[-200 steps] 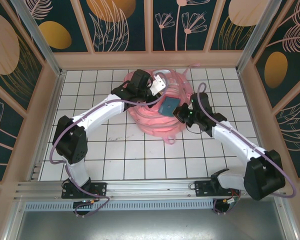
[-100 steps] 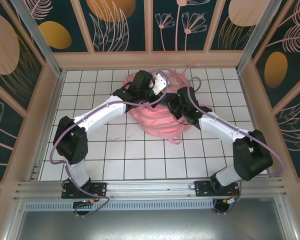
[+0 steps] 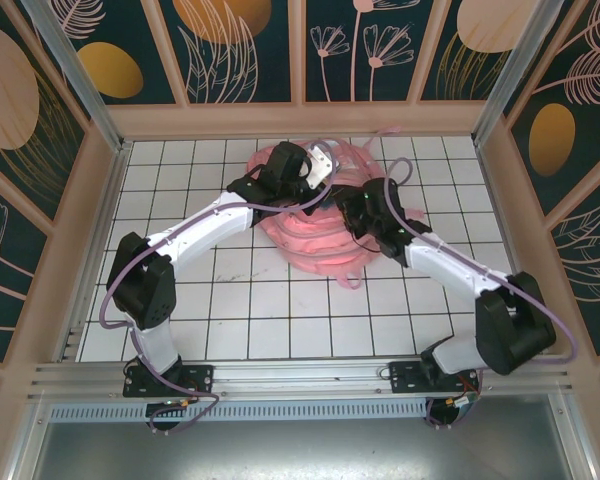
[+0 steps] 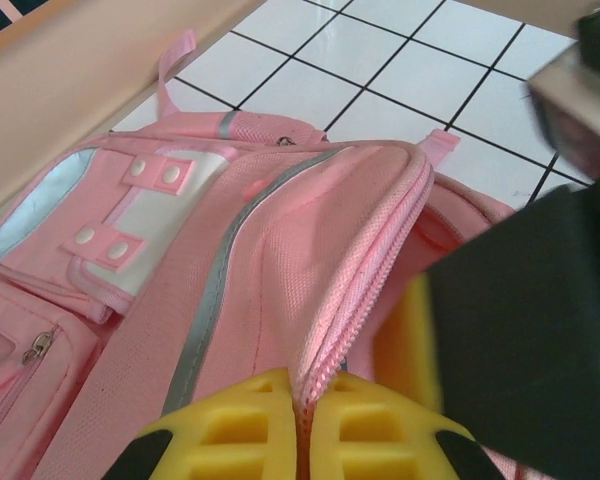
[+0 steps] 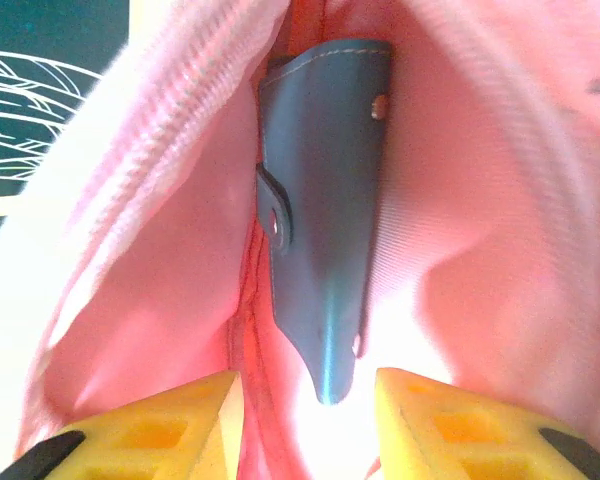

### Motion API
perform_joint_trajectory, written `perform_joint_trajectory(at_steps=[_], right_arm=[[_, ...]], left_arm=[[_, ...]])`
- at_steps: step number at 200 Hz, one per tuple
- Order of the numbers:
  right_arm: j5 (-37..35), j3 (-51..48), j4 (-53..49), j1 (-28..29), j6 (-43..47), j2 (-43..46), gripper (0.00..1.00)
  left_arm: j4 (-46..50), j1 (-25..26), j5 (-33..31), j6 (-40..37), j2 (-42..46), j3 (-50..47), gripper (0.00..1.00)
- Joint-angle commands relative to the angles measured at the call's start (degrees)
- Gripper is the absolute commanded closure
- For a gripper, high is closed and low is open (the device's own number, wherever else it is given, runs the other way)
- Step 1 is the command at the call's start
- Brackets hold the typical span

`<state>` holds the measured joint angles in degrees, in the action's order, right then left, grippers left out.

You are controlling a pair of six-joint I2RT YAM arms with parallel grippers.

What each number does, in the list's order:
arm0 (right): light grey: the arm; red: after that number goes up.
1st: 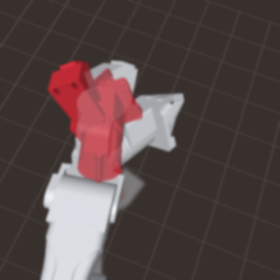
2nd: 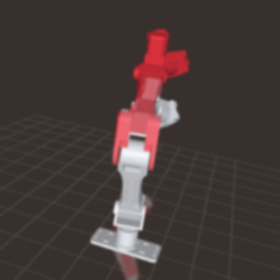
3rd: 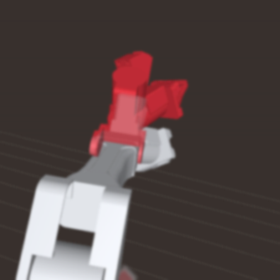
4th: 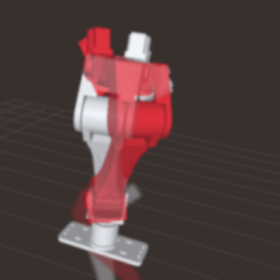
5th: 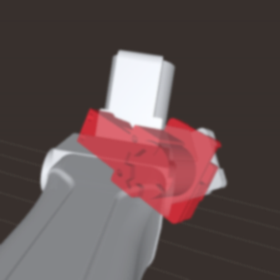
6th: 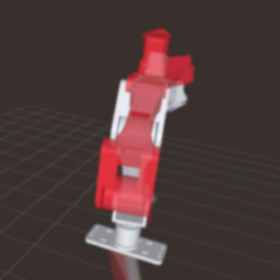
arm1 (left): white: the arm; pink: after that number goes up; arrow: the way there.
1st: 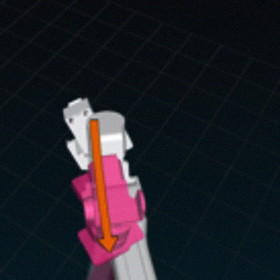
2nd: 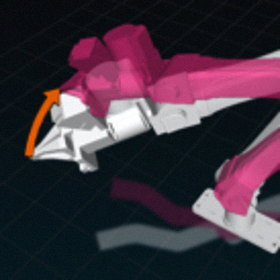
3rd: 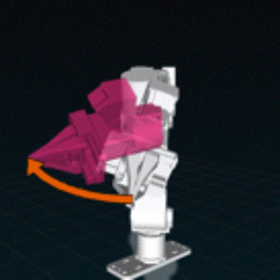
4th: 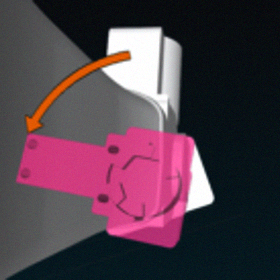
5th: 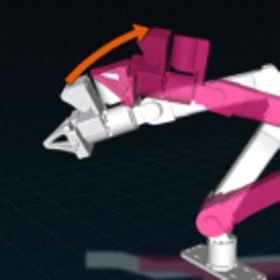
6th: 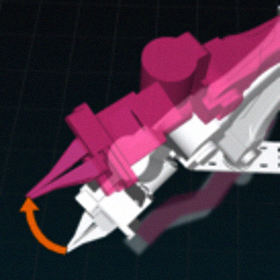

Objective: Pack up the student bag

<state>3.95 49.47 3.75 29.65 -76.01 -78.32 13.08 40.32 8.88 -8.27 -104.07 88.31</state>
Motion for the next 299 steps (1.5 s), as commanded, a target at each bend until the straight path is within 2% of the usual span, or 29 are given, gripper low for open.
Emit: perform_joint_trajectory(at_steps=[1,11,27,36,71,101,126,138,165,180,205,229,250,279,299], right_arm=[[-1.3,-3.3,-4.0,-0.7,-0.1,6.0,0.61],[-2.4,-4.1,-6.1,-0.8,0.8,8.4,0.60],[-4.4,-5.3,-10.4,-1.0,2.5,11.8,0.58],[-4.5,-6.0,-12.0,-1.3,3.6,13.6,0.57],[-3.0,-5.1,-15.3,-1.7,9.0,16.2,0.52],[-3.7,-0.3,-19.7,0.8,14.5,13.1,0.47],[-2.7,1.3,-19.6,4.1,15.4,9.1,0.46],[-3.0,1.8,-19.5,6.0,15.3,7.0,0.46],[-3.0,2.6,-17.9,8.7,15.1,2.7,0.46],[-4.2,3.7,-18.6,10.1,15.3,1.0,0.46],[-7.1,3.9,-21.0,11.1,14.5,-0.3,0.46],[-8.3,1.7,-20.9,11.1,13.6,0.4,0.44],[-8.5,0.8,-20.6,11.1,13.5,0.7,0.44],[-8.4,0.3,-20.1,11.1,13.5,-0.3,0.44],[-9.5,0.0,-19.7,11.0,14.0,-1.4,0.44]], left_arm=[[-5.8,0.4,1.1,2.3,1.2,3.0,0.87],[-4.4,0.3,1.4,2.7,0.9,3.2,0.77],[-0.3,-0.4,-1.9,5.6,0.1,4.7,0.51],[1.5,-1.2,-3.3,7.3,0.1,4.7,0.42],[1.9,-4.6,-3.3,13.5,5.5,-2.6,0.20],[-0.8,-7.1,-4.6,22.5,13.1,-12.4,0.13],[-2.1,-11.0,-1.4,32.1,16.3,-19.2,0.15],[-2.5,-13.9,0.0,37.1,16.5,-21.3,0.19],[-10.1,-18.1,8.1,45.1,14.8,-24.7,0.25],[-10.7,-18.5,12.5,46.3,11.0,-22.1,0.29],[-8.0,-18.9,13.5,46.8,3.9,-16.1,0.40],[-9.0,-18.9,17.3,47.9,-0.3,-13.3,0.51],[-10.3,-18.9,21.1,48.4,-2.6,-12.3,0.59],[-9.1,-18.9,24.4,45.8,-5.7,-11.7,0.63],[-12.7,-18.8,30.1,46.5,-6.2,-13.4,0.71]])
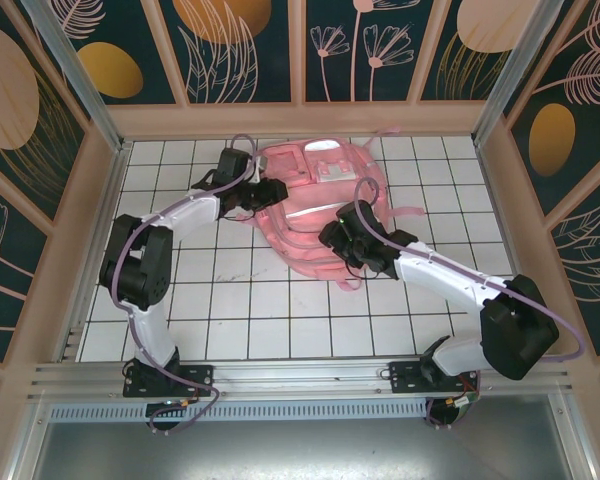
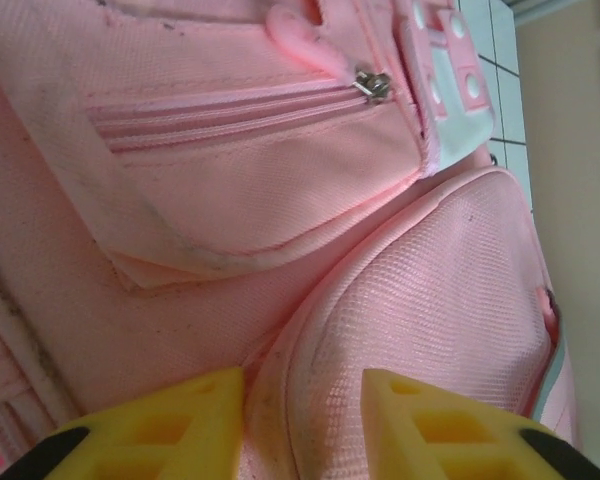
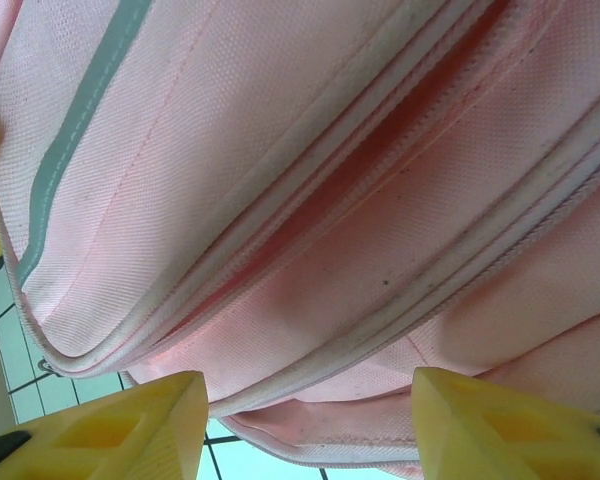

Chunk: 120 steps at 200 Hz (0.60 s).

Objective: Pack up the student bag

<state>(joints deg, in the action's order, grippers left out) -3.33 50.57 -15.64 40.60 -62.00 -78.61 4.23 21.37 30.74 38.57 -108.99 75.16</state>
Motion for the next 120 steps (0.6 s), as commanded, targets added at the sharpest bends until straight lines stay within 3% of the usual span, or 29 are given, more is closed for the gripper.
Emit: perform_joint_trajectory(at_steps=[1,41,120], right_arm=[[-2.2,-1.1,-0.2,0.0,0.1,-1.2,0.44],[-2.7,-1.3,2.1,-2.3,5.7,-3.7,0.45],[0.2,7.3,3.7,-5.7,21.9,-11.0,0.46]], left_arm=[[-4.0,0.1,8.4,-0.2,-1.3,-0.4,0.72],[-6.6,0.1,6.3,0.4,2.7,-3.5,1.00],[-12.9,0.1,2.3,6.2,18.9,-22.0,1.00]])
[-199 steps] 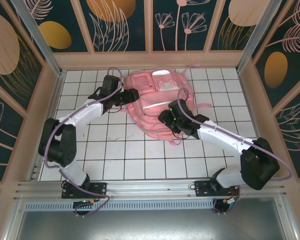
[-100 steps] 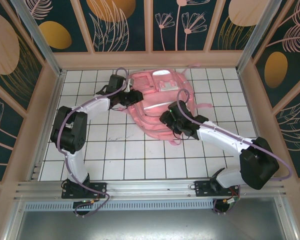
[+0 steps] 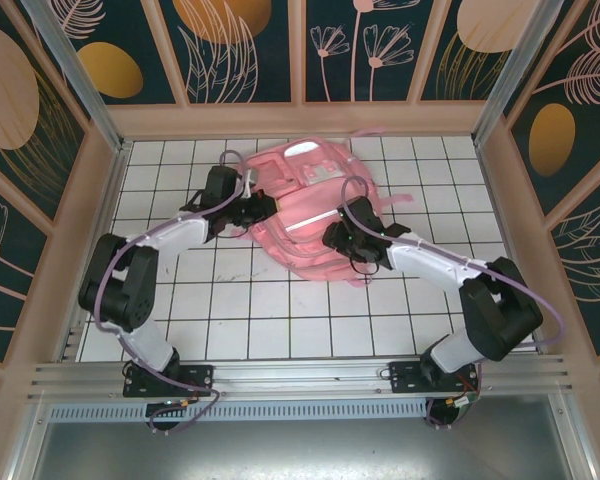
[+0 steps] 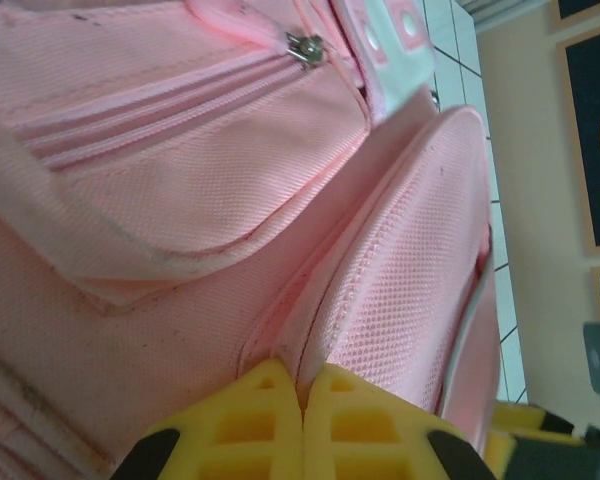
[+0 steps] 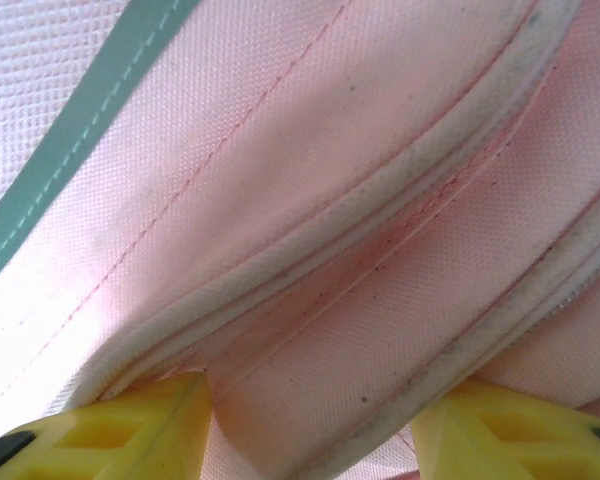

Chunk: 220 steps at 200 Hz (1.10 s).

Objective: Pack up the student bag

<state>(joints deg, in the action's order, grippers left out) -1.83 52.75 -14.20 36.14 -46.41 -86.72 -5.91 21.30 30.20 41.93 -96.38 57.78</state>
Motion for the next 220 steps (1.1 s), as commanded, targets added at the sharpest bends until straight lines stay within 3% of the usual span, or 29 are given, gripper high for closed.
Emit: perform_joint_trajectory(at_steps=[1,53,89,132,189,206,220], right_arm=[[-1.3,5.3,2.2,-1.2,6.5,-3.0,0.46],[-9.3,7.3,-8.5,2.6,6.8,2.9,0.46],[-14.1,11.3,-15.6,12.9,2.8,2.5,0.48],[-17.8,18.2,-12.7,23.3,-5.4,-4.8,0.58],[-23.0,20.9,-11.5,23.7,-17.4,-10.6,0.59],[-23.8,22.2,-12.8,22.9,-18.5,-12.4,0.67],[-23.1,22.8,-13.7,21.8,-19.6,-13.7,0.68]], left_arm=[[-2.9,0.1,2.8,3.0,6.4,-4.9,1.00],[-11.9,0.2,3.3,13.5,8.4,-9.7,1.00],[-15.9,0.2,5.9,17.2,7.9,-9.3,1.00],[-15.6,0.2,5.6,17.4,8.3,-9.1,1.00],[-15.3,0.2,5.7,17.6,7.9,-9.1,1.00],[-15.3,0.2,5.9,17.8,7.5,-8.7,1.00],[-15.4,0.3,6.2,17.9,7.4,-8.6,1.00]])
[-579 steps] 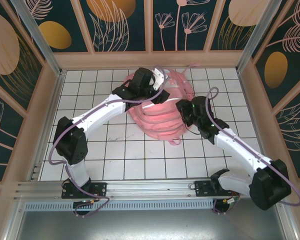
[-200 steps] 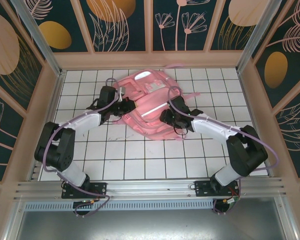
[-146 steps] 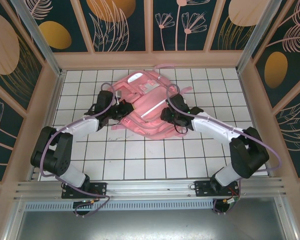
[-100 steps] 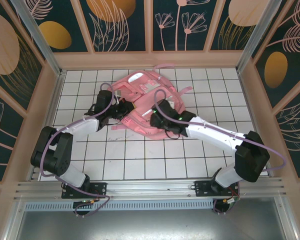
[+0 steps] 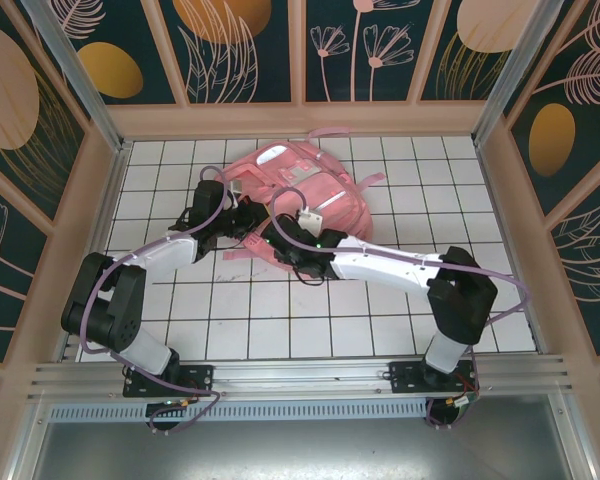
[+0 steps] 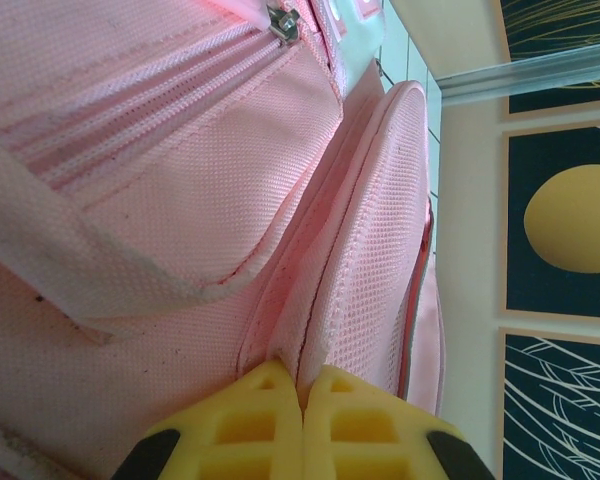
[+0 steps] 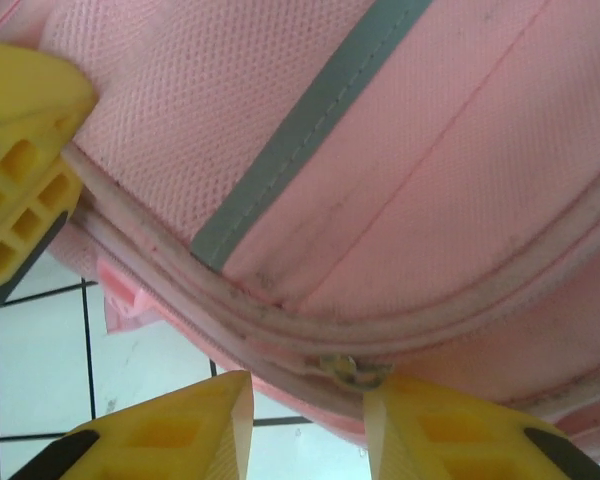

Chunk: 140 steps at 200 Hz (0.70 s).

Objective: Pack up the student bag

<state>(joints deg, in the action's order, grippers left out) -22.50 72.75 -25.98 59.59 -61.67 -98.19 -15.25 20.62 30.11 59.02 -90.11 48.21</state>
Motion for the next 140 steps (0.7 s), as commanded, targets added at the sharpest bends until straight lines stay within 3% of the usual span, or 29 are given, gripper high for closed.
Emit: perform_joint_trajectory(at_steps=[1,51,65,140], right_arm=[[-2.4,2.8,-1.9,-1.7,-4.4,-2.3,0.68],[-1.6,2.7,-0.2,-3.1,-4.4,-3.3,0.53],[-1.8,2.8,-0.9,-3.2,-4.6,-3.6,0.54],[-5.3,2.5,-10.4,-2.3,-5.0,-1.8,0.82]], left_arm=[[-6.1,0.9,6.2,0.8,1.2,0.9,1.00],[-5.9,0.9,6.9,0.6,1.0,1.3,1.00],[-5.9,0.9,6.9,0.6,1.0,1.2,1.00],[-5.2,0.9,6.0,0.3,0.6,1.1,1.00]])
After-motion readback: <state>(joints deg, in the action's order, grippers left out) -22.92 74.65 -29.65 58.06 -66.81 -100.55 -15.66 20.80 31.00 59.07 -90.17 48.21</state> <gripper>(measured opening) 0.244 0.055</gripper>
